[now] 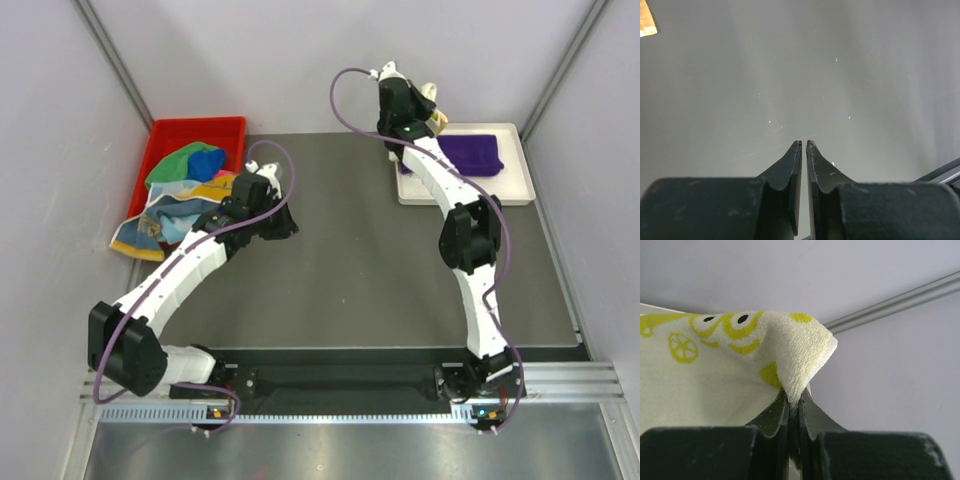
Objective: Fold and stack the towels
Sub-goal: Neatly place the folded towel into the bin
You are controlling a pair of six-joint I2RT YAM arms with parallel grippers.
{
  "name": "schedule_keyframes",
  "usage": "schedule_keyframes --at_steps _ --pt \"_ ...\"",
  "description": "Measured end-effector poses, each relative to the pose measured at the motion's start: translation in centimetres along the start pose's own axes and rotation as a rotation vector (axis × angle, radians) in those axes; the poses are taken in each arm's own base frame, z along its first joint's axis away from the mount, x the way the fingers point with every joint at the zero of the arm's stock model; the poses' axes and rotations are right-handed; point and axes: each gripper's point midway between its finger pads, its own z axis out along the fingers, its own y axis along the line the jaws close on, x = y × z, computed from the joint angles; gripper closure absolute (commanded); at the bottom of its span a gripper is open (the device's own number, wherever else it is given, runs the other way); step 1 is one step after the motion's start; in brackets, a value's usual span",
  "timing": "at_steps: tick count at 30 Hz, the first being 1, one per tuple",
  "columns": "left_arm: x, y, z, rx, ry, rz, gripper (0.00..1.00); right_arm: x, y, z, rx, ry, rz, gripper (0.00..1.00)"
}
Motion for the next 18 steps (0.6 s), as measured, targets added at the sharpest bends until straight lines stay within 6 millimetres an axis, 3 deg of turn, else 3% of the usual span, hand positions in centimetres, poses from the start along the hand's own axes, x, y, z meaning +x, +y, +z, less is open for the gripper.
schedule_keyframes --at_steps 9,12,14,15,16,18 --pt "0.6 0.3 1.1 -0.005 0.029 -0.004 0.87 6.0 0.1 5.4 -0.08 0.08 0.108 0.94" --pt "0.9 0.4 1.5 -0.009 0.046 -0.006 0.87 8.7 -0.2 8.1 -0.119 0.111 0.19 0.78" --pt "1.2 0.6 1.9 -0.014 0.057 -0.007 0.86 10.8 -0.2 9.9 -0.144 0.135 0.251 0.63" --pt "1.3 0.7 2.0 -0.016 0.061 -0.008 0.86 11.8 0.1 10.7 -0.161 0.146 0.277 0.58" --pt "1.4 0.7 2.1 -0.018 0.066 -0.008 0.86 13.1 0.4 11.7 -0.176 0.164 0.306 0.46" --pt "1.5 0.9 2.4 -0.022 0.073 -0.01 0.85 15.3 1.3 12.9 -0.208 0.196 0.35 0.38"
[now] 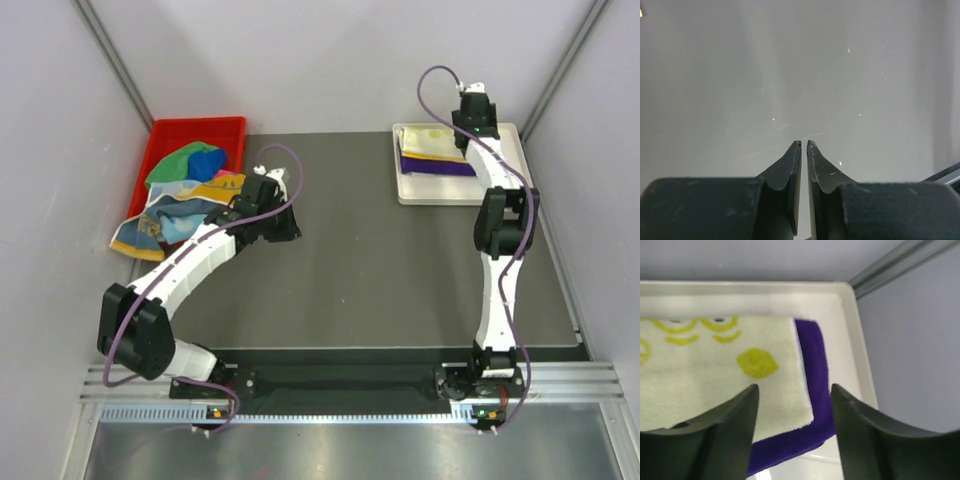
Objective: Fold and stack the towels
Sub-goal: Neatly place the folded towel into the bin
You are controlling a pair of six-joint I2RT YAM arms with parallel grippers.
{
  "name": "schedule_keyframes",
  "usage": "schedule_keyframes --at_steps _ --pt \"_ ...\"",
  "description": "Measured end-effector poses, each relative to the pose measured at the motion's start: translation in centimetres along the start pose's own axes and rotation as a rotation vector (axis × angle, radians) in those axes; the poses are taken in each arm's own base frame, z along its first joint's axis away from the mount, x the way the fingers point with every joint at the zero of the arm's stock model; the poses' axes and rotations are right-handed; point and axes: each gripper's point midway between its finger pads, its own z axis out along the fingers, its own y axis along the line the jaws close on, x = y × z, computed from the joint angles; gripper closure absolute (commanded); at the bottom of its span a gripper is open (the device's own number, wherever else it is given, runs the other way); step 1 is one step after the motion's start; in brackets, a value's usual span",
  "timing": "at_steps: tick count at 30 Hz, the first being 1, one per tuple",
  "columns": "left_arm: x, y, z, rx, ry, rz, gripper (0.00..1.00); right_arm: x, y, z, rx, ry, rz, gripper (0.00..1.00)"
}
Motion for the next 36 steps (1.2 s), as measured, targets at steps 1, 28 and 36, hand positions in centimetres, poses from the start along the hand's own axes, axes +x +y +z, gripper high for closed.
schedule_keyframes --at_steps 1,28,36 --pt "0.1 0.0 0.1 -0.001 0.003 -0.001 0.85 1.2 -0.1 0.8 -0.017 0.025 0.023 0.31" --pt "-1.9 -0.3 -0.4 -0.017 -0.049 0.004 0.81 -1.0 -1.7 -12.4 -0.256 -0.034 0.467 0.0" --pt "-3.1 -0.1 -2.7 -0.032 -0.118 0.027 0.79 5.5 1.2 -24.8 -0.433 -0.062 0.544 0.0"
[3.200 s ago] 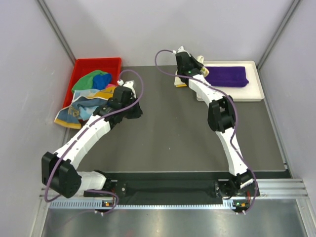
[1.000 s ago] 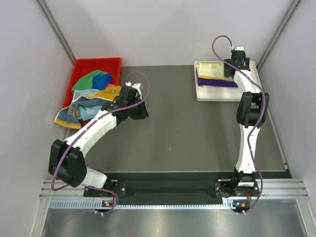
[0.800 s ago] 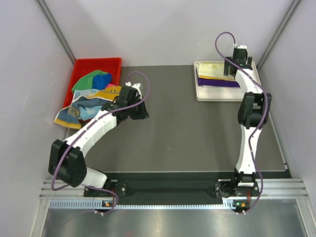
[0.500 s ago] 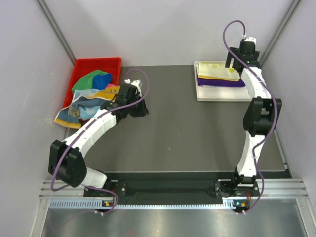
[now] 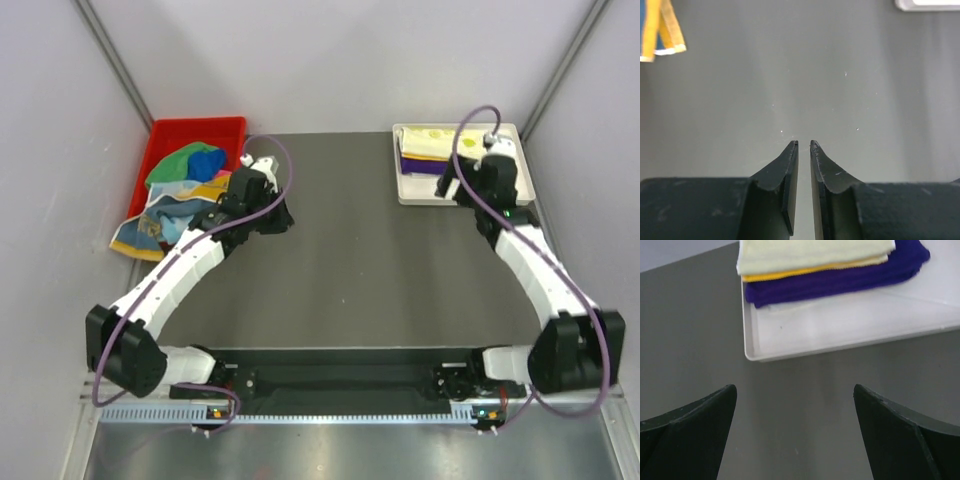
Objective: Fold and stack the towels
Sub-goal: Neatly place the folded towel into the bin
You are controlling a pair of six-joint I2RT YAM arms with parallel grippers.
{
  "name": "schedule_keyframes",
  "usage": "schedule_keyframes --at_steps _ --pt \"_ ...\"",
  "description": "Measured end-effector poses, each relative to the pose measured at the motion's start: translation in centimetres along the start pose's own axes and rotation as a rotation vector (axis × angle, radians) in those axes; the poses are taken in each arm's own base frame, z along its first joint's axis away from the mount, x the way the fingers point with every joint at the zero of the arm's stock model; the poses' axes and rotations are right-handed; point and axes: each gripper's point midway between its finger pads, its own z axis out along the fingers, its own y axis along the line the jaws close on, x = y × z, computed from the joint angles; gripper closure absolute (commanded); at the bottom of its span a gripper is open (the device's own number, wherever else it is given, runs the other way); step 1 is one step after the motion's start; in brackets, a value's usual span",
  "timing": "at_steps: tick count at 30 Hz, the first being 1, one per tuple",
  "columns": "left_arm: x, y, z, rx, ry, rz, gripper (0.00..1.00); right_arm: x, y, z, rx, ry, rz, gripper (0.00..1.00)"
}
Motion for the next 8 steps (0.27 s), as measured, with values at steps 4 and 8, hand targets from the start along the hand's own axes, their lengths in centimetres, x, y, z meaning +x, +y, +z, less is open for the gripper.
schedule_keyframes --at_steps 4,8 --pt "-0.5 0.2 -1.6 0.003 -0.045 0.013 0.79 3.1 -1.4 -4.1 -0.007 -0.018 0.03 0.0" --pt "0.2 0.9 -2.1 -0.012 -0.051 0.027 0.77 6.0 -2.4 -5.9 -0.009 -0.003 0.035 0.0"
